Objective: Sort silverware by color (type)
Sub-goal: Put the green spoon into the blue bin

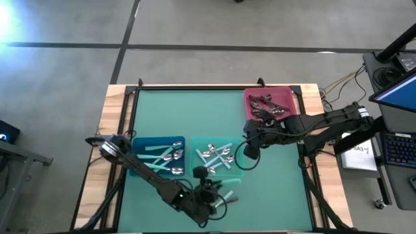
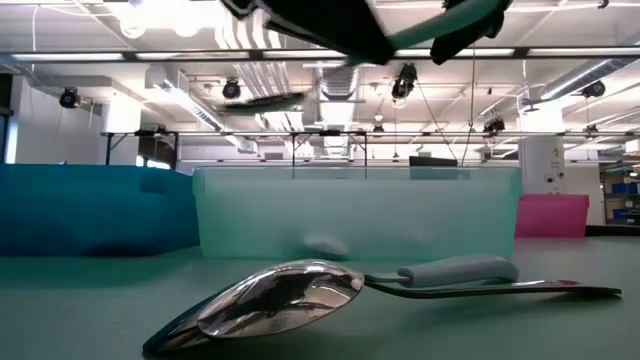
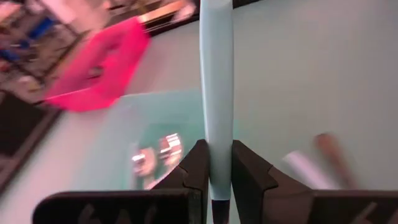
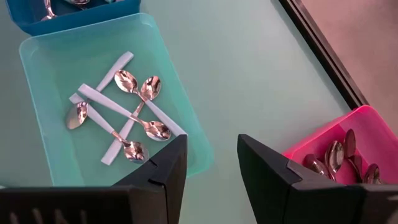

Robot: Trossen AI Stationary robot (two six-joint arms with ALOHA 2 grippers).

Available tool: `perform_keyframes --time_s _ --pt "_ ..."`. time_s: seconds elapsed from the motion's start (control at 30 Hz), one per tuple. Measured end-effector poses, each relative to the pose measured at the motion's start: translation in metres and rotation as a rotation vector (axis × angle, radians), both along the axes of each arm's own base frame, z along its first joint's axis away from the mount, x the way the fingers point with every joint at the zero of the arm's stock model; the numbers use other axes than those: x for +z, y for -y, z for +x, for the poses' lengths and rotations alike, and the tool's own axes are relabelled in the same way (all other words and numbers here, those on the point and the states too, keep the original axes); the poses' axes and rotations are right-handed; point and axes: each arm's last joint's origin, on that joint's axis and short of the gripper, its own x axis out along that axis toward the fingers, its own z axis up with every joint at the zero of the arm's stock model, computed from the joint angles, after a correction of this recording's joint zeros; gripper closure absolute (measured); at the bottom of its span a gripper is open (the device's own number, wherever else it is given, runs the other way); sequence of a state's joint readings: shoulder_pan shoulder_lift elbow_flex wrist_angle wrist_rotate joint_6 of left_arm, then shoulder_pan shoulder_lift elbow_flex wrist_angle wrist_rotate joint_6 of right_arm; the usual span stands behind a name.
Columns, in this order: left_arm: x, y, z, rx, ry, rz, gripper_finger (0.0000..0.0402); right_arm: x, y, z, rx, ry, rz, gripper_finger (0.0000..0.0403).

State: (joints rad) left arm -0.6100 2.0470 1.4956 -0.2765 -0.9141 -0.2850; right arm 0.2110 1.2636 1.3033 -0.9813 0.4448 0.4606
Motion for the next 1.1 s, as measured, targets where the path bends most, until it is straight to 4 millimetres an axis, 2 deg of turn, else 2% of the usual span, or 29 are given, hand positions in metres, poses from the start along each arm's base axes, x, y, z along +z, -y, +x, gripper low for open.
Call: perform_keyframes --time_s 0.2,0.47,0.57,0.67,0.87,1.1 --pt "0.023 -0.029 -0.032 0.133 -0.087 0.038 0.0376 0.000 0.000 0.000 0.000 0.000 0.000 0.0271" --pt "0.047 -0.077 -0.102 0.348 -0.137 -0.016 0.0374 0.000 0.000 0.000 0.000 0.004 0.001 0.0271" --pt "0.049 -0.091 -0.124 0.397 -0.146 -0.064 0.0359 0.000 0.000 0.000 0.000 0.005 0.001 0.0271" --pt "0.044 -0.103 -0.143 0.428 -0.180 -0.133 0.0358 0.000 0.000 0.001 0.000 0.009 0.002 0.0271" --pt "0.021 -0.125 -0.178 0.497 -0.233 -0.211 0.0364 0.001 0.000 0.002 0.000 0.025 0.005 0.0271" --pt "0.003 -0.141 -0.203 0.604 -0.224 -0.311 0.0355 0.001 0.000 0.002 0.000 0.028 0.006 0.0271"
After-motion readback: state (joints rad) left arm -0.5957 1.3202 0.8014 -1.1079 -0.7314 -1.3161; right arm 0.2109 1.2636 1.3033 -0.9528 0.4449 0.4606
